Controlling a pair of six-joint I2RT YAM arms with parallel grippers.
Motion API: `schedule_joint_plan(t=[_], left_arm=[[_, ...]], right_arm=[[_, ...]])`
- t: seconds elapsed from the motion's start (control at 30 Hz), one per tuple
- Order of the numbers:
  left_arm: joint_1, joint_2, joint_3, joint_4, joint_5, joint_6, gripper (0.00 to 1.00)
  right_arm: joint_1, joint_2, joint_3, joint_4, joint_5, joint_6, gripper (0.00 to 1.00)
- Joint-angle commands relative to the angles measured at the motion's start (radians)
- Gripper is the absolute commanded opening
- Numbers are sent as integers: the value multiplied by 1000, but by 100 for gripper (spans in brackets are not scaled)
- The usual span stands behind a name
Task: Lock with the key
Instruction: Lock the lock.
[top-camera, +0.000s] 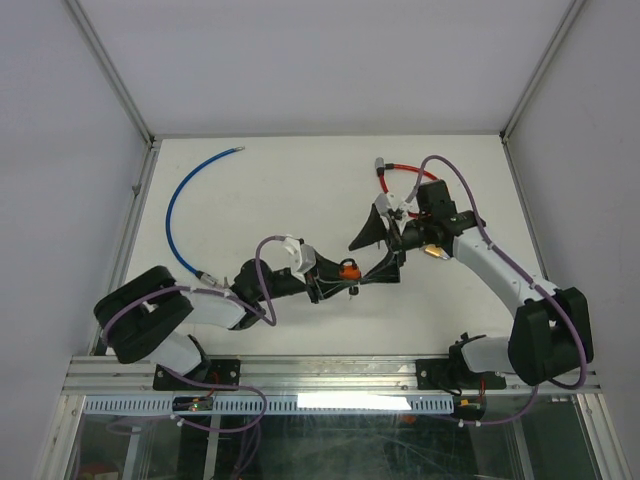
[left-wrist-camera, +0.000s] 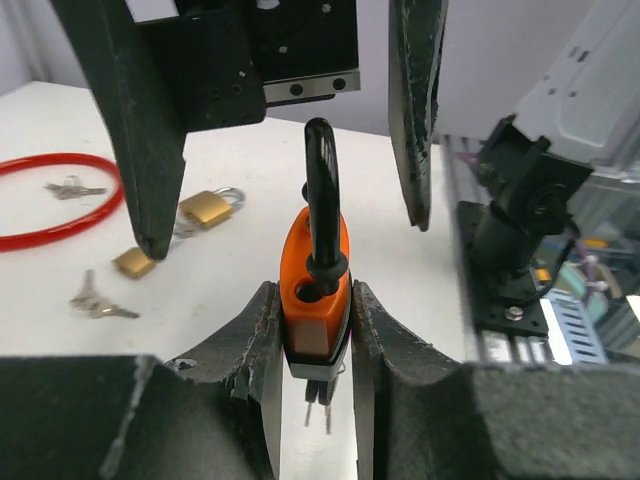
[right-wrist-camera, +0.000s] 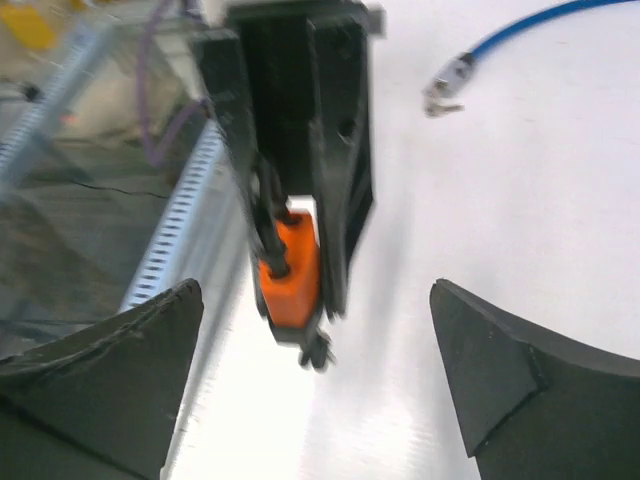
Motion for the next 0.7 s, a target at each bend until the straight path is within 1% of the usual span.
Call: schedule_joint_plan(t=[0.0, 0.07, 0.1, 0.2, 0.23, 0.3, 0.33, 0.37, 0.43, 0.47, 0.5, 0.53, 0.57, 0.6, 0.67], left_arm=[[-3, -227, 40, -374, -143, 258, 0], [-4, -286, 65, -565, -249, 344, 0], [-5, -307, 80, -636, -304, 376, 0], [-12, -333, 122, -778, -489, 434, 0], [-18, -331, 142, -806, -566, 446, 0], [-38, -323, 166, -839, -670, 466, 0], [-55, -314, 178, -848, -712, 473, 0], [-65, -306, 191, -856, -747, 479, 0], [-82, -288, 212, -860, -799, 491, 0], [-88, -281, 220, -859, -809, 496, 0], [-92, -270, 227, -854, -814, 499, 0], [-98, -260, 236, -847, -818, 501, 0], [-103, -247, 247, -841, -820, 502, 0], [-109, -236, 257, -839, -819, 502, 0], [-125, -209, 279, -839, -829, 504, 0]], right_arm=[[-54, -111, 25, 25, 160, -73, 100], [-97, -165, 0, 49, 185, -102, 100], [-115, -195, -14, 76, 193, -89, 100], [-147, -253, -18, 160, 220, 101, 100], [-147, -256, -2, 170, 230, 202, 99], [-146, -230, 45, 123, 203, 281, 99], [-134, -214, 63, 77, 200, 317, 98], [-119, -200, 72, 67, 218, 373, 96], [-80, -177, 72, 56, 286, 473, 87], [-61, -168, 58, 72, 317, 535, 80], [-51, -157, 34, 117, 334, 619, 71], [-47, -148, -2, 186, 335, 696, 64], [-47, -141, -40, 257, 335, 772, 62], [-47, -137, -74, 335, 350, 829, 61], [-41, -129, -135, 459, 370, 955, 64]])
